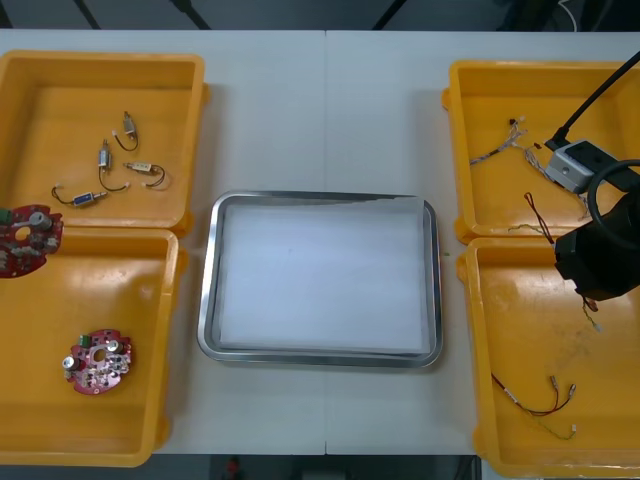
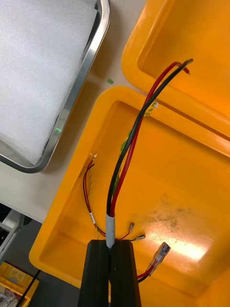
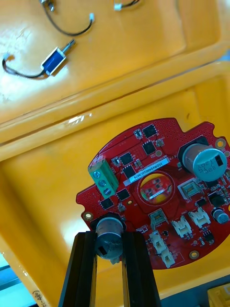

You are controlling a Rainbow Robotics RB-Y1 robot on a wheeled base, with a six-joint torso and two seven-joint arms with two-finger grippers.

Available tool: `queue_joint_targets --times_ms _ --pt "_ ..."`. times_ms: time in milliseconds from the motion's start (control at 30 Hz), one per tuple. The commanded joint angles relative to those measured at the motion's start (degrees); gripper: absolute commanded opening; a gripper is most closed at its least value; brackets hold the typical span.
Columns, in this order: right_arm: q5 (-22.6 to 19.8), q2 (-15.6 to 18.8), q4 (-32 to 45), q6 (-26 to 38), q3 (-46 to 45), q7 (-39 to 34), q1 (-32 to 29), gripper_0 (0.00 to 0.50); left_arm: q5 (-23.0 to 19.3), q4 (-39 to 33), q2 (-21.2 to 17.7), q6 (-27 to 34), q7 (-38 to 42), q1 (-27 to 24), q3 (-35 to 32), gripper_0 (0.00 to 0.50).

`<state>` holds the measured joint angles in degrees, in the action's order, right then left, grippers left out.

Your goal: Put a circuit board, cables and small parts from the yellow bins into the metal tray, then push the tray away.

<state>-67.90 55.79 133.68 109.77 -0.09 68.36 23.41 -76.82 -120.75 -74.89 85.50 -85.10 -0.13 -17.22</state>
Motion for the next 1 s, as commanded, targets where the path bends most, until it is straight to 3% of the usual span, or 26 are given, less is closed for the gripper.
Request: queue_joint_targets --times_ms 33,300,600,767,1000 --pt "-0.5 2.1 1.4 0.2 0.3 0.9 0.9 0.000 4.4 -4.0 2.9 1.4 15.7 -7.2 3.7 0.000" --pt "-0.5 2.1 1.4 0.2 0.3 0.9 0.9 0.000 14.7 -8.8 8.4 4.5 33.0 -16.0 14.9 0.000" --pt "-0.5 2.1 1.4 0.2 0.3 0.9 0.9 0.000 17.8 -12.0 13.3 7.8 42.2 -20.7 20.8 0.000" --pt "-0.5 2.1 1.4 0.2 0.3 0.9 0.9 0.000 26.1 -16.3 17.2 8.8 52.8 -22.7 28.4 0.000" --pt "-0.5 2.1 1.4 0.2 0.3 0.9 0.9 0.000 34.7 -17.5 21.5 9.8 58.8 -25.1 37.4 0.000"
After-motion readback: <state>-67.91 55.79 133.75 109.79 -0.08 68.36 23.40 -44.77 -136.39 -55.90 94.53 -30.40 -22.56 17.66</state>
